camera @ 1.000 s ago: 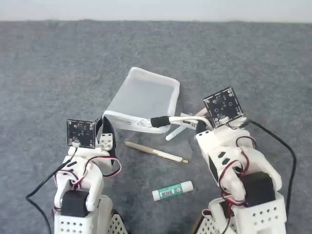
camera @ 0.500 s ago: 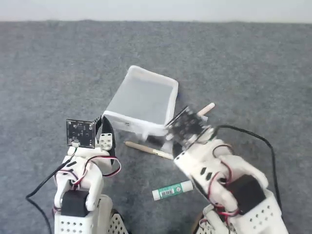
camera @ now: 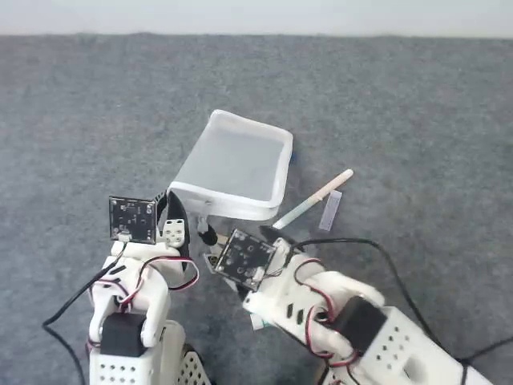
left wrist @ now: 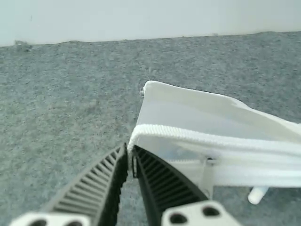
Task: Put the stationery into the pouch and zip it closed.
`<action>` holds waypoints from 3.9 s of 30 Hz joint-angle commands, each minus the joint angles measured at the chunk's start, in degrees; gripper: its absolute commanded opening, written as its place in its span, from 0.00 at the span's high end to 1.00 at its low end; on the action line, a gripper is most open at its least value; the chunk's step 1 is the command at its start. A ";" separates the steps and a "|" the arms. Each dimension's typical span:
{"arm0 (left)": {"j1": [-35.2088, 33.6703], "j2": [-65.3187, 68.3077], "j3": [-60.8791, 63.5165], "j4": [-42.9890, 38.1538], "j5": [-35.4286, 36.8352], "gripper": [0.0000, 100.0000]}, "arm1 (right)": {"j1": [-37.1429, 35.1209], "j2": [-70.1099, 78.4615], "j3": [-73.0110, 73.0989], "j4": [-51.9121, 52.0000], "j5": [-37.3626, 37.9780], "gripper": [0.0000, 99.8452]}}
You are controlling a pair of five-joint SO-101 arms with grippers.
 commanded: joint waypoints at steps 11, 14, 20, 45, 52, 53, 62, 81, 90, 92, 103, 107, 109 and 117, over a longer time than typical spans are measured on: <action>-0.09 -1.23 -4.35 -0.09 1.05 0.99 | -0.57 1.01 9.41 -24.57 -5.36 0.74; 0.09 -1.23 -4.35 -0.09 1.05 0.99 | -0.66 3.82 8.62 -25.27 -5.36 0.74; 0.18 -1.23 -4.35 -0.09 1.05 0.99 | -0.66 15.96 4.84 -31.34 -5.36 0.74; 0.18 -1.23 -4.35 0.18 1.05 0.99 | 3.12 32.13 0.53 -46.81 -5.36 0.74; -0.18 -1.23 -4.26 0.18 1.05 0.99 | 3.12 33.80 0.53 -49.10 -5.19 0.74; -0.09 -1.23 -4.26 0.18 1.05 0.99 | 3.12 33.80 0.53 -49.10 -5.10 0.74; 0.18 -1.23 -4.09 0.18 0.97 0.99 | 7.08 33.71 -0.18 -51.91 -0.09 0.97; -0.26 -1.23 -4.09 0.26 0.88 0.99 | 12.26 3.30 -0.70 -18.59 3.16 0.99; -0.26 -1.23 -4.09 0.26 0.70 0.99 | 21.14 -0.75 -0.79 -12.35 7.21 0.99; -0.26 -1.23 -4.09 0.26 0.70 0.99 | 22.64 -1.27 -1.32 -11.47 7.21 0.99; -0.26 -1.23 -4.09 0.26 0.70 0.99 | 28.53 -6.73 -7.30 -0.48 3.78 0.99; -0.53 -1.23 -4.09 0.26 0.70 0.99 | 30.20 -9.27 -7.03 -0.48 3.52 0.99; -1.93 -1.23 -4.18 0.09 0.97 0.99 | 31.60 -10.33 -7.03 -0.48 3.52 0.99; -2.64 -1.23 -4.18 0.09 0.97 0.99 | 34.15 -11.47 -7.03 -0.66 1.41 0.99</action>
